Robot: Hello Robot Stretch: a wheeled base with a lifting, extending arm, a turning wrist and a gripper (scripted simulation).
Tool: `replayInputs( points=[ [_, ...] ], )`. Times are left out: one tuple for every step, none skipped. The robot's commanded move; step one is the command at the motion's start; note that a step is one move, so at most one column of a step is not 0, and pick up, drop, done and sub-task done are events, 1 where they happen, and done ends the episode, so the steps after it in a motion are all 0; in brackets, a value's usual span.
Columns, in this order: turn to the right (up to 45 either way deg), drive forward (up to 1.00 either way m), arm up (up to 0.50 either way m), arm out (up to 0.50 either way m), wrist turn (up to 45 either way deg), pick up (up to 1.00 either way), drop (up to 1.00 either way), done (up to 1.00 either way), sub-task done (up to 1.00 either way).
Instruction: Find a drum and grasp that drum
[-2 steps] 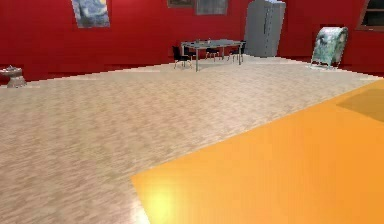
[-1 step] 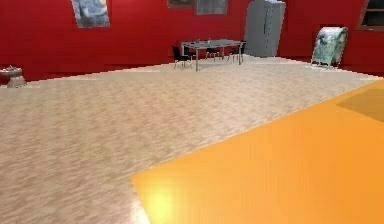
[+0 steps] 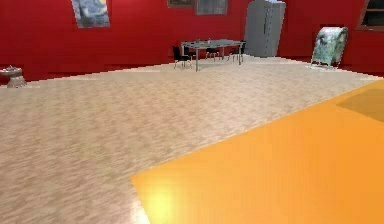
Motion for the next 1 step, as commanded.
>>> replayInputs(
  points=[
    [0.0,0.0,0.0,0.0,24.0,0.0,0.0,0.0,0.0]
  ],
)
